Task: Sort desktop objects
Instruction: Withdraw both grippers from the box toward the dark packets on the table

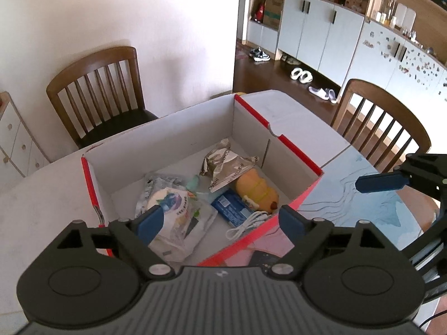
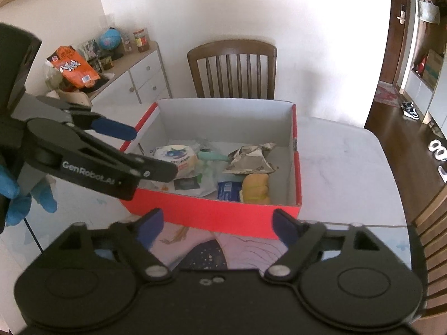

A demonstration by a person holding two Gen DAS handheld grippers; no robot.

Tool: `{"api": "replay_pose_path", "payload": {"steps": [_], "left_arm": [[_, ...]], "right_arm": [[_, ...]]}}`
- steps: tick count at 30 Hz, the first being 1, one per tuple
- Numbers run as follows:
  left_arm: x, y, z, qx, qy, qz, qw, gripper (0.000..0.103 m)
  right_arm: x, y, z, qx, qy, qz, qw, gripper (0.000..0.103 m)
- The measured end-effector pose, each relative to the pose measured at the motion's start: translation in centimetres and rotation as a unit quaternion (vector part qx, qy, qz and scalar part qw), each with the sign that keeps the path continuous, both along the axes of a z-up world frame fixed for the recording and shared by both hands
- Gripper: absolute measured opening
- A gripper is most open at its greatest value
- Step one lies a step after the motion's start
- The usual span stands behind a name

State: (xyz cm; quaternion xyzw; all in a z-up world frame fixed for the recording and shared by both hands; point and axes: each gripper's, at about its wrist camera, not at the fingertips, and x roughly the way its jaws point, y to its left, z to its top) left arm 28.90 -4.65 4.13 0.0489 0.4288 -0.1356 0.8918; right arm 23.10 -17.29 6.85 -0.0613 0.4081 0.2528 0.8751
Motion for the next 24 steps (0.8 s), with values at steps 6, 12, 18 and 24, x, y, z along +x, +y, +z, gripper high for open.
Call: {"api": "replay_pose_path", "payload": {"steps": [6,12,18,24], "left_arm": [[-1.6,0.3,-0.2,-0.020,-0.003,0.014,0.9997,0.103],[-3.2,0.6,-0.2,-0.031,-0.010,0.031,0.9990,0.103],[-5.1,0.5,0.3,-0.032,-0.017,0.035,0.9987,0.103],[-7.0,0.9,0.1,-0.031,-0.024,0.044,0.9982,0.103]], "right_arm": [[-1.3,-1.1,0.2,0.010,-0.020,-0.008,1.000,0.098],[-2.9,-1.5,0.4,0.014,-0.044,-0.010,0.999,0.100],[-5.0,-1.3,0.3,0.014,-0.048,0.003,0.999,0.100],[-7.0,-1.2,-0.1,0.012,-0.053,0.012,0.998,0.100]]}}
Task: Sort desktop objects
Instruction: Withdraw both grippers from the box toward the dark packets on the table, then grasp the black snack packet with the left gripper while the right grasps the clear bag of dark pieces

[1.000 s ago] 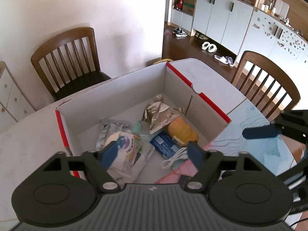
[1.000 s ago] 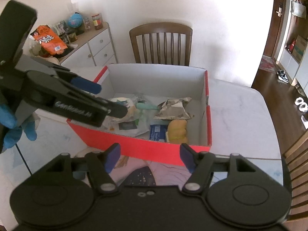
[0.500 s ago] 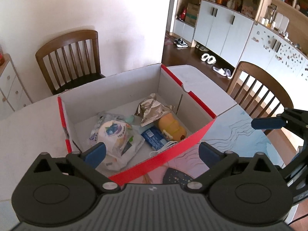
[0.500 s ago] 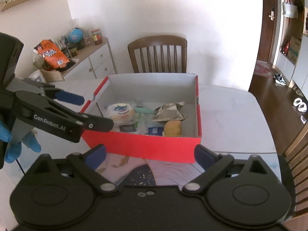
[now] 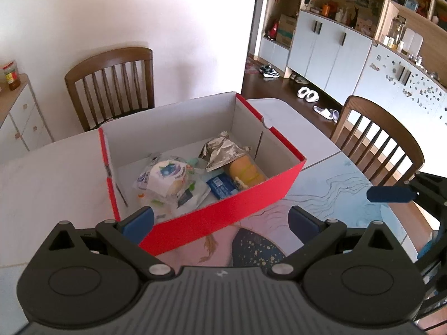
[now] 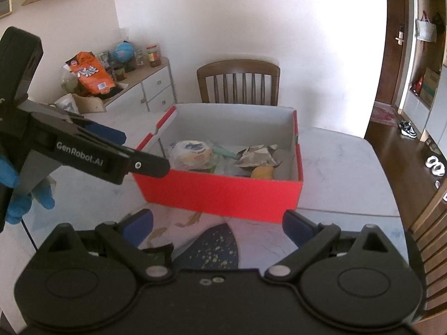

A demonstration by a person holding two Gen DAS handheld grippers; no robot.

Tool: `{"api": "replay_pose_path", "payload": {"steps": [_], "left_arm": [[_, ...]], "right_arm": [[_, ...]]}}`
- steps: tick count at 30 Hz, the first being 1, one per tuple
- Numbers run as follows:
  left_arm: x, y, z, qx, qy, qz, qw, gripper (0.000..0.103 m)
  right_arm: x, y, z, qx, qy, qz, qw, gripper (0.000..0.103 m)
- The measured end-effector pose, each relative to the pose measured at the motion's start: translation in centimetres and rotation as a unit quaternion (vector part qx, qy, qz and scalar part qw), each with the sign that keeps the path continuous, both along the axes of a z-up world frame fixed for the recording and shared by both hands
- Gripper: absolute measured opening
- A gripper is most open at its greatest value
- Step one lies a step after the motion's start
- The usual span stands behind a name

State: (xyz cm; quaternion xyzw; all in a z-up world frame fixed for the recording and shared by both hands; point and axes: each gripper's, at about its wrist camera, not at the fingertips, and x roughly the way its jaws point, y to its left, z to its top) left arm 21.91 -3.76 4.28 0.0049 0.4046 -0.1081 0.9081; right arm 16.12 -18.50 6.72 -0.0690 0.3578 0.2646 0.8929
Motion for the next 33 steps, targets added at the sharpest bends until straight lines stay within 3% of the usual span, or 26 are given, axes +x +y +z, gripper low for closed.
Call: {"api": "replay_pose_path", "payload": {"steps": [8,18,33], "left_arm": [[-2.4,0.4,-1.3,-0.005,-0.014,-0.001,0.9999,0.103],[-5.0,0.4,-3.6,-0.008,-0.030,-0.012,0.9994,0.103],[-6.3,0.8,-8.1,-0.012,-0.027,-0.078,0.9965,0.103]], "right_arm": [[-2.3,0.1,-1.0,-0.002,0.001,-0.010,1.000,0.099],[-5.6,0.6,-3.6,-0.006,-0.001,-0.067,0.998,0.097],[-9.4,3.2,-7.4,-0.025,0.007,-0.098,0.995,0.096]]}}
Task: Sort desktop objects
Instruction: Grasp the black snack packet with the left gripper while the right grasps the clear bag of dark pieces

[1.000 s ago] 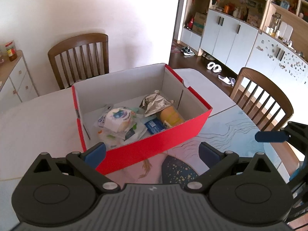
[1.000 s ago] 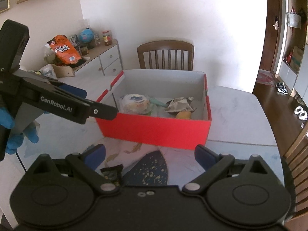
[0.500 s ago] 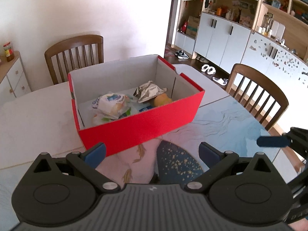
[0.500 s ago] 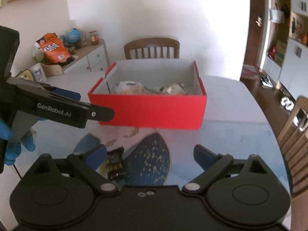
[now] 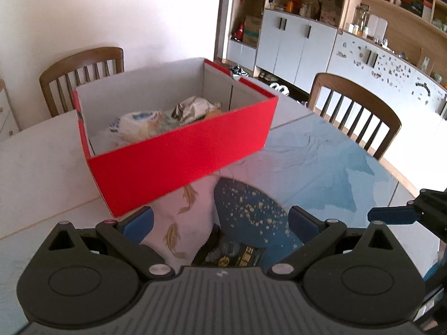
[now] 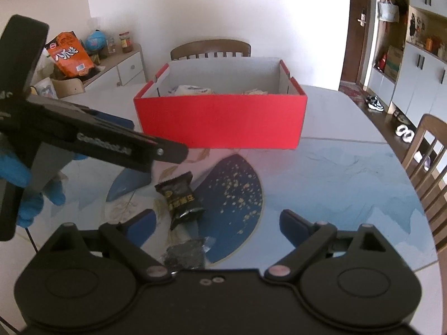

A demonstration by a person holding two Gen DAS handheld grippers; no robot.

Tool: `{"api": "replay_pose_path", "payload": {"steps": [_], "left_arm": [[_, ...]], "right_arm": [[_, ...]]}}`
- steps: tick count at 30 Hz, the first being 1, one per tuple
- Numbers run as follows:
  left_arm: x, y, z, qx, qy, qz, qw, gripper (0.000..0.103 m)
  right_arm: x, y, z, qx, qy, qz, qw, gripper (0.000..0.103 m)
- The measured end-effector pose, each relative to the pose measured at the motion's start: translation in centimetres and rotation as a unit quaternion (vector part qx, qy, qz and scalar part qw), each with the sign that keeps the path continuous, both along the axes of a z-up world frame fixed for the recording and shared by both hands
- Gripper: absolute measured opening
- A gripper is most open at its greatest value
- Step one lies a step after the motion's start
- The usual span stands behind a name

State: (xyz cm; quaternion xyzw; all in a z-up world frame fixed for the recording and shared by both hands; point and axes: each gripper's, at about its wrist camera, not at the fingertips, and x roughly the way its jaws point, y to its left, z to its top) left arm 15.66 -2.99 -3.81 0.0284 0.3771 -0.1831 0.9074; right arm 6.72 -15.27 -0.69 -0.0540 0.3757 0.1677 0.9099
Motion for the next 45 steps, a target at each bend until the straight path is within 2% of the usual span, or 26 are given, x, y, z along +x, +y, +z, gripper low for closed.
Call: {"api": "replay_pose_path", "payload": {"steps": [10,19,30,37,45], "left_arm": [[0.2,-0.2,-3.5,0.004,0.014,-0.028,0.9995,0.103],[0.0,-0.7,-6.4,0.011,0.027,-0.055,0.9981,0.103],[0.4,-1.0,-8.0,0.021,0.009,-0.094,0.9953,0.103],[0.3,-1.2,-8.4,0.028,-0.009,-0.104,0.9941,0.102],[-0.5,-2.1,-8.5,0.051,-0.038,-0.127,0.9899,0.092]], "right_arm": [[-0.7,1.3,-3.6,-0.009,0.022,-0.013,1.000,0.091],[-1.2,2.6,-5.9,-0.027,0.038,0.005,0.999,0.087],[-1.0,3.3,-7.6,-0.031,0.056,0.006,0.998,0.080],[-0.8,3.6,-7.8,-0.043,0.052,0.009,0.998,0.080],[-0.5,3.4,-7.6,-0.048,0.054,0.010,0.997,0.071]]}}
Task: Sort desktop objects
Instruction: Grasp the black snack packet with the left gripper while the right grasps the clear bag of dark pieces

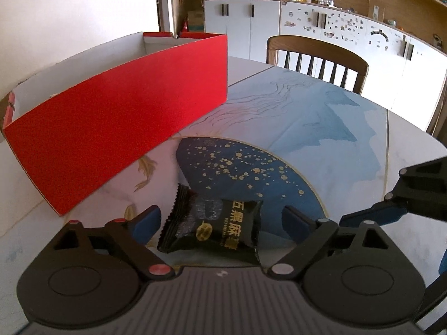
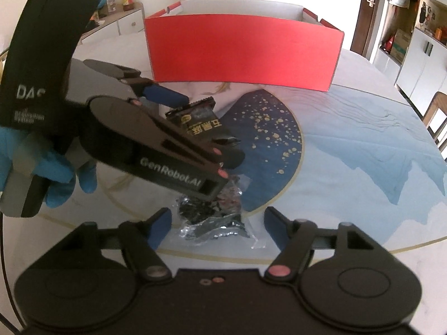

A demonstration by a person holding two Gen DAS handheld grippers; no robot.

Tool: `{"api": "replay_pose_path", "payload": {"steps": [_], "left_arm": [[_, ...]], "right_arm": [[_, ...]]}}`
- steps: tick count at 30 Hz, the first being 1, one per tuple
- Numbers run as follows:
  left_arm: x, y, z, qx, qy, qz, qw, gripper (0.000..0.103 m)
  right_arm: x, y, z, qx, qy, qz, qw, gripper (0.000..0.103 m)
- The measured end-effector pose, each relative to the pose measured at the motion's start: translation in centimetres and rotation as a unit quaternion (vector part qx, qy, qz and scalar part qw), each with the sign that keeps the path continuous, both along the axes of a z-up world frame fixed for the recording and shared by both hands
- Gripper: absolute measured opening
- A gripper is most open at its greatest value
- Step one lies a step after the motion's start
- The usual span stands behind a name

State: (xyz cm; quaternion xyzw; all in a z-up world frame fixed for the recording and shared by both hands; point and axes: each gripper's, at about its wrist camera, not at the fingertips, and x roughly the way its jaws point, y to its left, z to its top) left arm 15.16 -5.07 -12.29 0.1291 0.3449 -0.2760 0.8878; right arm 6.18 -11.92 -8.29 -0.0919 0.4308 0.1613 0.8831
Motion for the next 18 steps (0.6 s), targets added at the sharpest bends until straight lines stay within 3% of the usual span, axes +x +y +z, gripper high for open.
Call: {"api": "replay_pose_path", "payload": {"steps": [6,18], "left_arm": [[0.2,0.2,-0.4,-0.007,0.014,0.018,0.9997,0.082],[0.4,0.4,-0.1,-0.007,0.007,0.056,0.9984,0.059]], "right_arm": [[0.2,-0.2,0.2,-0.001,-0.002,-0.002,1.000,0.061],[0.7,-1.0,0.5,0.000,0.000,0.000,1.000,0.049]]}}
